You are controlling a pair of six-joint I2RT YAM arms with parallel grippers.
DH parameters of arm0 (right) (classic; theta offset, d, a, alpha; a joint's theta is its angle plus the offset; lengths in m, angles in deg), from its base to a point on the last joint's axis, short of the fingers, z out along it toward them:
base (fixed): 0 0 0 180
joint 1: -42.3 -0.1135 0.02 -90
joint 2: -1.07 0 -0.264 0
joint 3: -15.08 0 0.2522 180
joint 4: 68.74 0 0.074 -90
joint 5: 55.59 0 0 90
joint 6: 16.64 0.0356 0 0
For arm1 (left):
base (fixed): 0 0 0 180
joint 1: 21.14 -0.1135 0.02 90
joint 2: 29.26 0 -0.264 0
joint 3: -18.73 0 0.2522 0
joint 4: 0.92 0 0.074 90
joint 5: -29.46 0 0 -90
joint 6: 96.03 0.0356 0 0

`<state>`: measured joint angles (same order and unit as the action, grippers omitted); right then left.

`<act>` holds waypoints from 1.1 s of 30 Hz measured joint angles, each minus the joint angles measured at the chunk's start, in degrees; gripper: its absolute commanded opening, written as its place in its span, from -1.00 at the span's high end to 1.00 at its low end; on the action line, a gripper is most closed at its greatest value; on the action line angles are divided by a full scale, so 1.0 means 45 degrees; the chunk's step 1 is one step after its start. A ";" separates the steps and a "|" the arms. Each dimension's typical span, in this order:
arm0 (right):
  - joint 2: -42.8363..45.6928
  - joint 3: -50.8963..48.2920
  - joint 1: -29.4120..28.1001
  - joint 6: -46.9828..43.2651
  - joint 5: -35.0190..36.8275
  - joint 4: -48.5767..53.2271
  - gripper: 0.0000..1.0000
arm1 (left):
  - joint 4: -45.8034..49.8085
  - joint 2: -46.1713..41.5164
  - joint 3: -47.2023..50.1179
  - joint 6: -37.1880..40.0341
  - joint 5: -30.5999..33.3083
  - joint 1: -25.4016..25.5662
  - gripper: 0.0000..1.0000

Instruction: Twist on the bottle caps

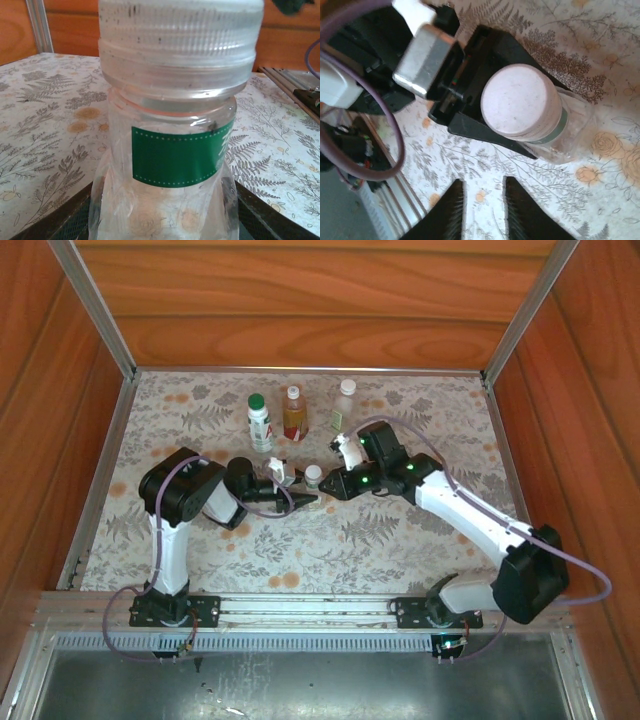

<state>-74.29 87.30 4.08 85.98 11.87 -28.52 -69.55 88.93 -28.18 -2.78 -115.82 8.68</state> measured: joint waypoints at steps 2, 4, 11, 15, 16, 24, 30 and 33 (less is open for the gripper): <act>0.0534 0.0000 0.0000 -0.0563 0.0165 -0.0053 -0.33 | 0.0087 -0.0209 0.0214 0.0112 0.0102 0.0049 -0.15; 0.1054 0.0010 0.0000 -0.1360 0.0330 -0.0029 -0.61 | 0.0233 -0.0520 0.0495 0.0316 0.0243 0.0146 -0.15; 0.2249 0.0651 -0.0393 -0.5751 0.0379 0.1481 -0.91 | 0.0612 -0.2259 0.1540 0.1787 0.0928 0.0869 -0.13; 0.2288 0.1486 -0.1695 -0.8417 0.1598 0.2895 -0.94 | 0.1379 -0.3269 0.1758 0.2861 0.1336 0.1190 -0.12; 0.2132 0.1768 -0.2040 -0.8932 0.1996 0.3215 -0.93 | 0.1569 -0.3444 0.1768 0.3041 0.1389 0.1239 -0.13; 0.0087 0.3225 -0.3269 -1.1239 0.4653 0.4532 -0.54 | 0.2608 -0.4289 0.1812 0.3740 0.1569 0.1365 -0.12; -0.0923 0.3604 -0.3293 -1.1633 0.5323 0.4619 -0.32 | 0.2895 -0.4294 0.1812 0.3895 0.1564 0.1404 -0.13; -0.1219 0.3793 -0.3347 -1.1744 0.5469 0.4600 -0.15 | 0.2973 -0.4294 0.1812 0.3939 0.1559 0.1418 -0.12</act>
<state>-79.77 104.37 -10.97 33.13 36.48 -7.82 -56.17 69.61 -20.03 14.94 -108.81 15.07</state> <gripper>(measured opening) 0.630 0.563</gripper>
